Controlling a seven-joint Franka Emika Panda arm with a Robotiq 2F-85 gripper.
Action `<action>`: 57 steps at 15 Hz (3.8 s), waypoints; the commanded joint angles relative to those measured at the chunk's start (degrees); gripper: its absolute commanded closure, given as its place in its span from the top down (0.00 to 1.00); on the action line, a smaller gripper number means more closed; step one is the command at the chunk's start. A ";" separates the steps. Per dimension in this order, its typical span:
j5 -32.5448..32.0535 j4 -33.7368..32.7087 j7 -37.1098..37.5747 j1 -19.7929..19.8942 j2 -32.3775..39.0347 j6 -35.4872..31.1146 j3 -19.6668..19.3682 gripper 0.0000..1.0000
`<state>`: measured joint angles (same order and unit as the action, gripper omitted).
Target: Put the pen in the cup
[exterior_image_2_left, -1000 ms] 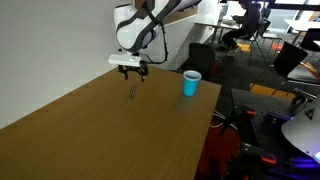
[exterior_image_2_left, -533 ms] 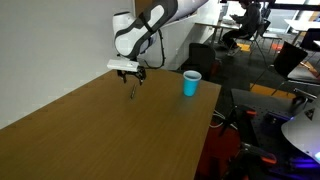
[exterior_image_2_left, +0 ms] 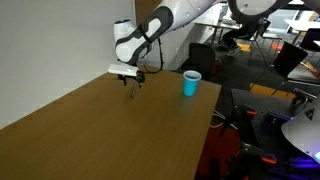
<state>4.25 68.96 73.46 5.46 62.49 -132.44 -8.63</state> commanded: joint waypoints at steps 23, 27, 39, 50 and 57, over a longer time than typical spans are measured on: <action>3.35 -3.95 -4.05 1.79 0.97 8.06 2.38 0.03; 3.91 -3.47 -1.46 1.04 -1.87 14.82 1.78 0.03; 0.42 -3.36 18.84 -2.98 -5.48 22.35 -3.45 0.03; -10.25 -4.45 35.92 -6.14 -8.00 31.49 -8.77 0.03; -20.82 -8.65 40.54 -8.05 -7.49 47.96 -10.05 0.03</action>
<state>-13.30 62.06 111.92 -1.44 55.22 -90.97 -17.88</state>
